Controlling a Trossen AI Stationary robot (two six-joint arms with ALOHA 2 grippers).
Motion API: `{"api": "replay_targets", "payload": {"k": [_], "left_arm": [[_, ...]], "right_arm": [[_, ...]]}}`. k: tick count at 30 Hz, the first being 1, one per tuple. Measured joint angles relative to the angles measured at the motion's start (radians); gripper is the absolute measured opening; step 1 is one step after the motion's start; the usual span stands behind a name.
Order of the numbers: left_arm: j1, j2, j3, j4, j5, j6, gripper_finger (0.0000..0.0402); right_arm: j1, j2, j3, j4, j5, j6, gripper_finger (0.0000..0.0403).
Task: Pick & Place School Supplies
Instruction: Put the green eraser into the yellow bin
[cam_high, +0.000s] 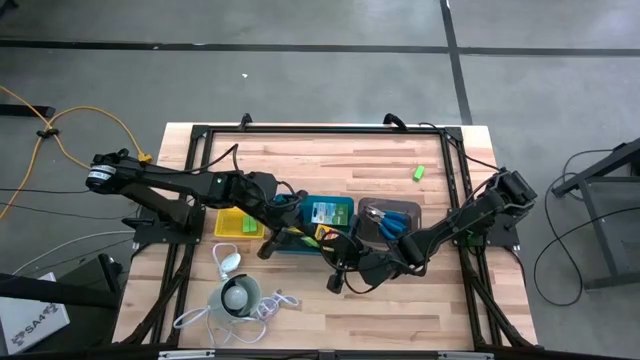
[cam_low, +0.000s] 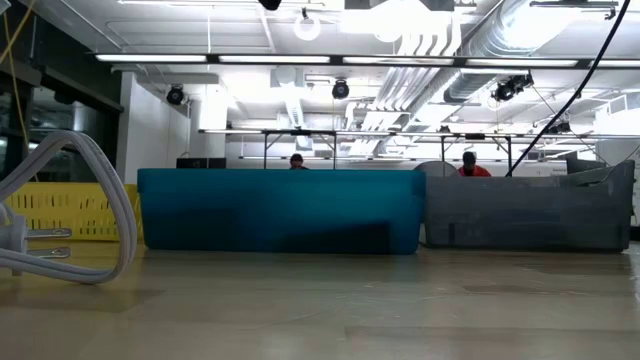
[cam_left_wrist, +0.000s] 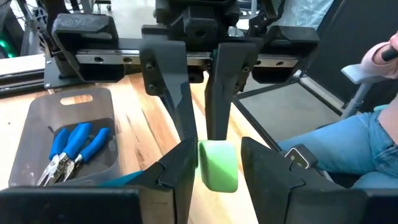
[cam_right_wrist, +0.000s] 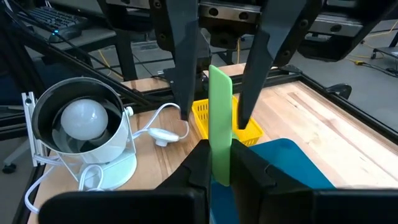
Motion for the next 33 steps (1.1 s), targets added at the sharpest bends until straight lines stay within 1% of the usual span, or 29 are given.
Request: {"api": "replay_targets", "payload": {"k": [5,14,20,33], "left_arm": [[0.000,0.000,0.000,-0.005,-0.031,0.000,0.0122],[0.000,0.000,0.000,-0.005,-0.036,0.000,0.0071],[0.000,0.000,0.000,-0.005,-0.035,0.000,0.0046],[0.000,0.000,0.000,-0.005,-0.035,0.000,0.0041]], "right_arm": [[0.000,0.000,0.000,0.000,0.000,0.000,0.0029],[0.000,0.000,0.000,0.000,0.000,0.000,0.0029],[0.000,0.000,0.000,-0.001,0.000,0.000,0.0029],[0.000,0.000,0.000,-0.001,0.000,0.000,0.0031]]}}
